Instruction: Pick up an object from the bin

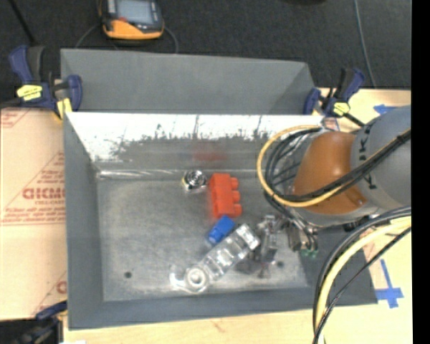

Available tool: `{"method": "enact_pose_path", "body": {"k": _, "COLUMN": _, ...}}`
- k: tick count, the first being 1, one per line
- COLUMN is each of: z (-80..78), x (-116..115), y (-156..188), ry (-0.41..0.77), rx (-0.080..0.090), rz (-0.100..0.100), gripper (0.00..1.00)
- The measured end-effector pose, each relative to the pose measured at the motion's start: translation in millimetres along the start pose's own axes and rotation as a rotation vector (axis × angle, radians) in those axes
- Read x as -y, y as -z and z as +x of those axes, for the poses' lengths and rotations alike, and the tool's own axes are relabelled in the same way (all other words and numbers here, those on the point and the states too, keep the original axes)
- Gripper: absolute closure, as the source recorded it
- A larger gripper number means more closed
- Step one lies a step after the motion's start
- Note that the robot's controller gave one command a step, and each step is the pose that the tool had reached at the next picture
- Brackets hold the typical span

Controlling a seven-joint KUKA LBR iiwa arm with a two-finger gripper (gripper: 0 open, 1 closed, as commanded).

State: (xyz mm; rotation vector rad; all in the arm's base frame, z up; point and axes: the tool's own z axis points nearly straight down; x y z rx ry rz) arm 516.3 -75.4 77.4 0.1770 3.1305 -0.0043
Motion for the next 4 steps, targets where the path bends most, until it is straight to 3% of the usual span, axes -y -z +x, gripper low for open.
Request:
{"method": "enact_pose_path", "body": {"k": 1, "z": 0.3, "x": 0, "y": 0, "ry": 0.002, "rx": -0.001, "rz": 0.000, "gripper": 0.00}}
{"method": "enact_pose_path", "body": {"k": 2, "z": 41.3, "x": -26, "y": -4, "ry": 0.228, "rx": 0.018, "rz": 0.001, "gripper": 0.00}}
{"method": "enact_pose_path", "body": {"k": 3, "z": 45.0, "x": -25, "y": -5, "ry": 0.230, "rx": 0.003, "rz": 0.001, "gripper": 1.00}}
{"method": "enact_pose_path", "body": {"k": 4, "z": -5.1, "x": -26, "y": 174, "ry": 0.311, "rx": -0.001, "rz": -0.002, "gripper": 1.00}}
